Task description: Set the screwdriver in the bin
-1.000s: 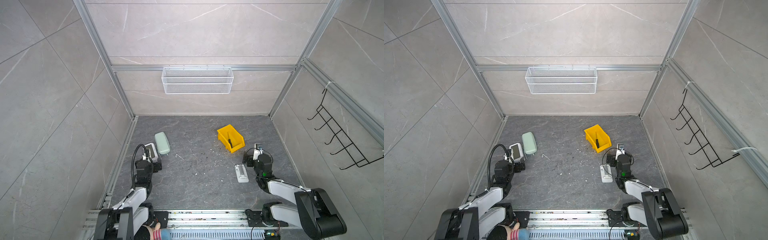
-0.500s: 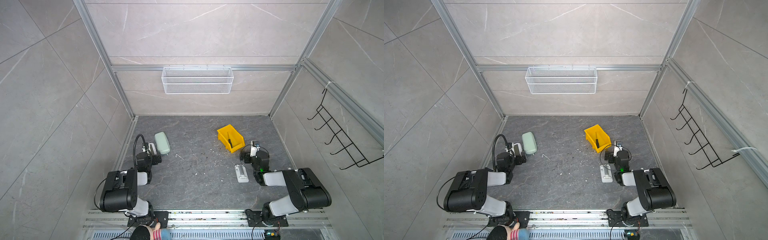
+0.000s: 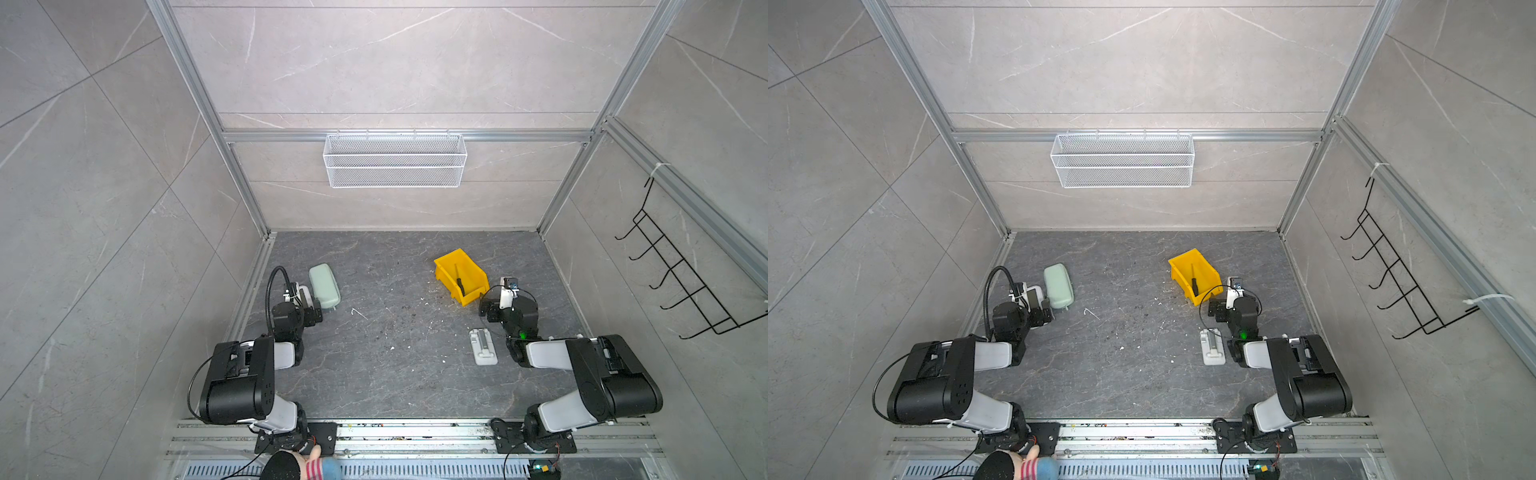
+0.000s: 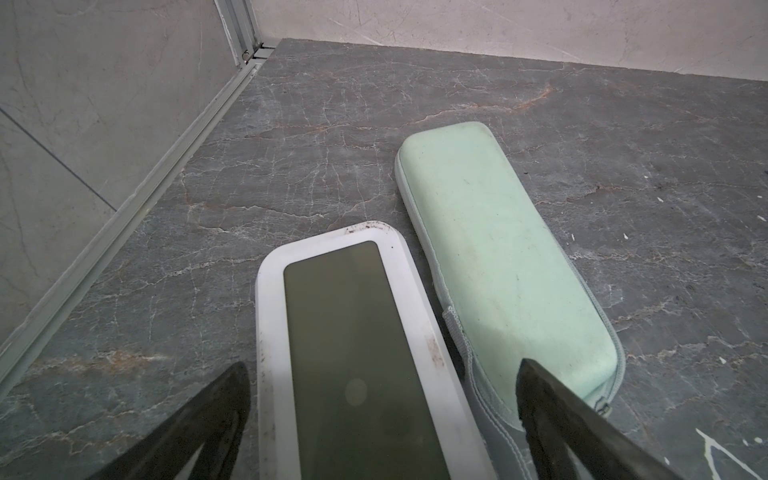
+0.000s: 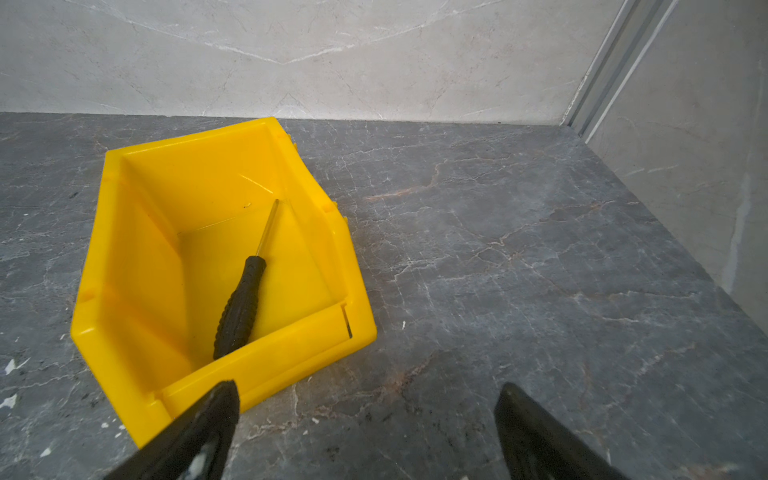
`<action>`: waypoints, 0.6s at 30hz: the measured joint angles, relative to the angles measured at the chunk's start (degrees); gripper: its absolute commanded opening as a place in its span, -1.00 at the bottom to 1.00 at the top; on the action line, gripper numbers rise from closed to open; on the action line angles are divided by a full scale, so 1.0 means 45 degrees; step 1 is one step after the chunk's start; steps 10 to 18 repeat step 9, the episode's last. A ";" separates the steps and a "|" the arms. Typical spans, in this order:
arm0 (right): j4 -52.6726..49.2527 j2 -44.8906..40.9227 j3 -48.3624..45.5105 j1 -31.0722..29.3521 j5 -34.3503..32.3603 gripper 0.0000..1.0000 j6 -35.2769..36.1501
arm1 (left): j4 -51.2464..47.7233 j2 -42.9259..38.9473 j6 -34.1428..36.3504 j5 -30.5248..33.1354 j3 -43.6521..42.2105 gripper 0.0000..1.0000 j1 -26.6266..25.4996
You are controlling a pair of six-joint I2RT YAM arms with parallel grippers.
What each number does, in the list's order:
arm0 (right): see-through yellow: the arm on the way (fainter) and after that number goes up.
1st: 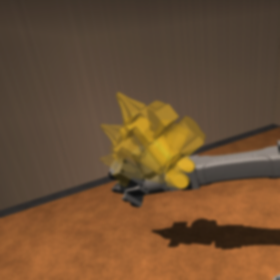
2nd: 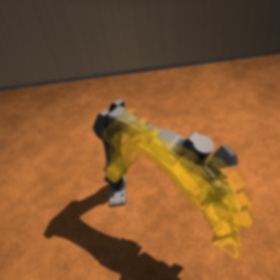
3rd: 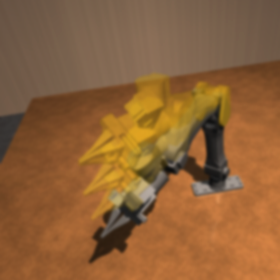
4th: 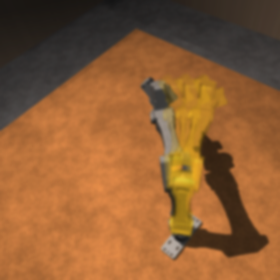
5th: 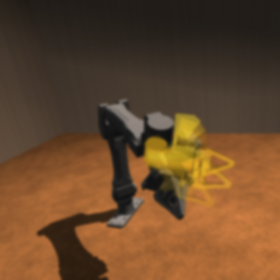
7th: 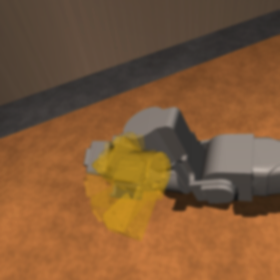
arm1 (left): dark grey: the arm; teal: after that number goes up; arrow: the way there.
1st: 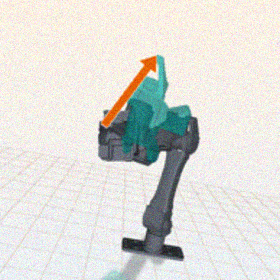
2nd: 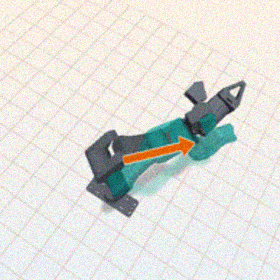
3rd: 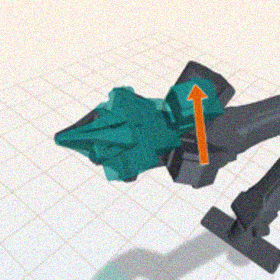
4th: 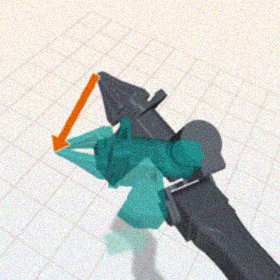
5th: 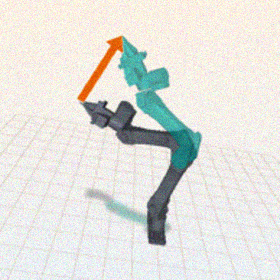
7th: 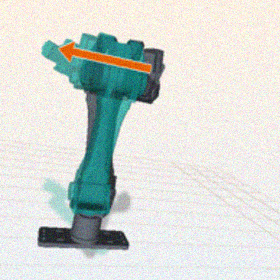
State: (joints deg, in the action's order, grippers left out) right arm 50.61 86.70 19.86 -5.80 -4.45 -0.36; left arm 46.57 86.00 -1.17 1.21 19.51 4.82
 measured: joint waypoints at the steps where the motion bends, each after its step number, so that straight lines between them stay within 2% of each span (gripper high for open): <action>1: 0.0000 0.0000 0.0000 0.0000 0.0000 0.98 0.0000 | 0.0000 0.0000 0.0005 0.0000 0.0000 1.00 0.0000; 18: -0.0073 0.0000 0.0000 0.0000 0.0000 0.98 0.0024 | 0.0000 0.0000 0.0005 0.0005 0.0000 1.00 0.0000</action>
